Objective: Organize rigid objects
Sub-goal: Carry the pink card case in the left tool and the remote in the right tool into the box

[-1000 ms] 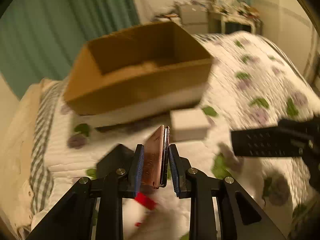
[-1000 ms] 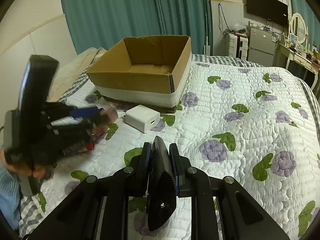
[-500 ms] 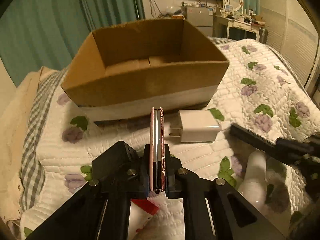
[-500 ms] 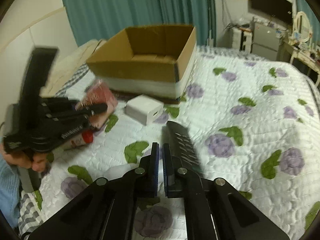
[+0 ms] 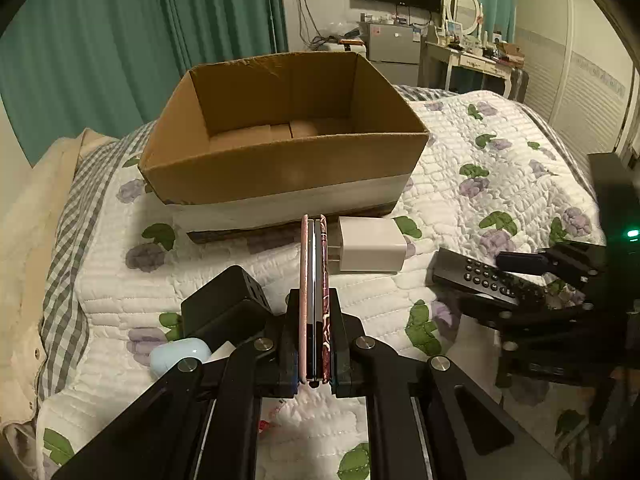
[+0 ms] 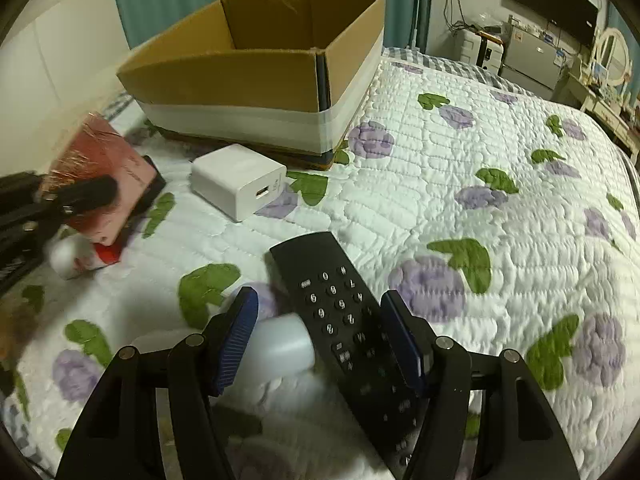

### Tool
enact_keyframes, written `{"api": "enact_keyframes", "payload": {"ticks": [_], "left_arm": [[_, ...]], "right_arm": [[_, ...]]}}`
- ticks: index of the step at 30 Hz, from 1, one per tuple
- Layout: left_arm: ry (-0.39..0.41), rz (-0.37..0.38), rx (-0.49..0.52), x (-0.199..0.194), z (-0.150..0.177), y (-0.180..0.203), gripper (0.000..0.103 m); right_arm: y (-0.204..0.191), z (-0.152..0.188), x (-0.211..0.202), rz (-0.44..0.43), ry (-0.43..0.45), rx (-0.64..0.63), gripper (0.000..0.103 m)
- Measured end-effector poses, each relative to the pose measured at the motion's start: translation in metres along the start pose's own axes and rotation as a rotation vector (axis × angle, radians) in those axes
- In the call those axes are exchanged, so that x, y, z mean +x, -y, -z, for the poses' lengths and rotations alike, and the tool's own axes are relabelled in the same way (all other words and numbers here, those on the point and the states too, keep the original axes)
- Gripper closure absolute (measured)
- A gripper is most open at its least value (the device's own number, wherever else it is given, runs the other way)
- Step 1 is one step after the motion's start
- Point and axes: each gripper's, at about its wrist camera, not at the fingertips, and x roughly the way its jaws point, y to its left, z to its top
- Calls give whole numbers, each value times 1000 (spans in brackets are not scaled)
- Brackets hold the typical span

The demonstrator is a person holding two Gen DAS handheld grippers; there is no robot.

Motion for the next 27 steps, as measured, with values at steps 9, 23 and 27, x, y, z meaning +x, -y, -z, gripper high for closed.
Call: {"api": "enact_keyframes", "payload": {"ticks": [9,23,27], "left_arm": [[32,15,-21,-16,-4,-4,93],[192,29,-38,-58,-91,-27,93],[198,0,-49,-42,-126,-43,93]], "right_arm": [[-5,-8,-7,58,38,-36,79],[-30,-135,-133,-21,370,-128,87],[-38,-176,-131,-31,408,-144,87]]}}
